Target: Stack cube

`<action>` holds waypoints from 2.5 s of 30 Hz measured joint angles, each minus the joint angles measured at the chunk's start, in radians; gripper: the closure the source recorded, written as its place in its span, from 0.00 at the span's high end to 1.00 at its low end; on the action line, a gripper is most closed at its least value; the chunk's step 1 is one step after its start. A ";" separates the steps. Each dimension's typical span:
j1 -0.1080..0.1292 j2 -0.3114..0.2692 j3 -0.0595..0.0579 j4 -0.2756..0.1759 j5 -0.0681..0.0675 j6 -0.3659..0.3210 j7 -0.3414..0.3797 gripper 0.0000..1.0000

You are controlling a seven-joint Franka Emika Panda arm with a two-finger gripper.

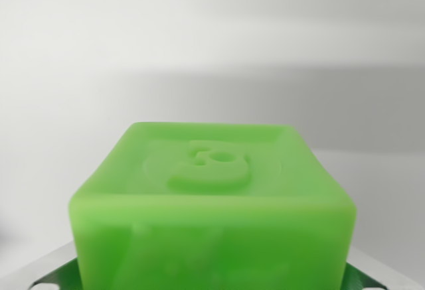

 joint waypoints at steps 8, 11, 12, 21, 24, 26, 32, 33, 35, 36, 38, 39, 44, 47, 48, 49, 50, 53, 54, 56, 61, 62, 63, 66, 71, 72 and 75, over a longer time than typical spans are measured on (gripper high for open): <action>0.017 -0.020 0.008 -0.029 -0.005 0.009 -0.010 0.00; 0.023 -0.026 0.011 -0.039 -0.006 0.013 -0.014 0.00; 0.026 -0.029 0.012 -0.044 -0.007 0.015 -0.015 0.00; 0.046 -0.050 0.024 -0.077 -0.013 0.028 -0.027 0.00; 0.053 -0.057 0.028 -0.087 -0.014 0.031 -0.030 0.00; 0.057 -0.063 0.030 -0.094 -0.015 0.033 -0.033 0.00; 0.070 -0.073 0.038 -0.112 -0.017 0.040 -0.040 0.00; 0.073 -0.076 0.040 -0.116 -0.018 0.041 -0.041 0.00; 0.078 -0.081 0.042 -0.123 -0.018 0.043 -0.043 0.00; 0.080 -0.083 0.044 -0.127 -0.018 0.044 -0.045 0.00; 0.085 -0.088 0.047 -0.132 -0.019 0.045 -0.046 0.00; 0.086 -0.089 0.048 -0.133 -0.019 0.046 -0.047 0.00; 0.098 -0.098 0.056 -0.150 -0.021 0.051 -0.052 0.00; 0.106 -0.104 0.060 -0.157 -0.022 0.054 -0.055 0.00; 0.109 -0.106 0.062 -0.161 -0.022 0.055 -0.056 0.00; 0.112 -0.109 0.063 -0.164 -0.022 0.056 -0.058 0.00; 0.114 -0.111 0.065 -0.167 -0.022 0.057 -0.059 0.00; 0.121 -0.117 0.069 -0.175 -0.023 0.060 -0.061 0.00; 0.123 -0.118 0.071 -0.178 -0.023 0.061 -0.062 0.00; 0.129 -0.121 0.075 -0.183 -0.023 0.063 -0.064 0.00; 0.140 -0.130 0.084 -0.196 -0.024 0.067 -0.068 0.00; 0.143 -0.132 0.086 -0.199 -0.024 0.067 -0.069 0.00; 0.145 -0.134 0.088 -0.201 -0.024 0.068 -0.070 0.00; 0.152 -0.138 0.092 -0.206 -0.025 0.070 -0.073 0.00; 0.164 -0.145 0.100 -0.218 -0.025 0.074 -0.077 0.00; 0.167 -0.146 0.102 -0.220 -0.025 0.074 -0.078 0.00; 0.174 -0.151 0.107 -0.227 -0.025 0.077 -0.080 0.00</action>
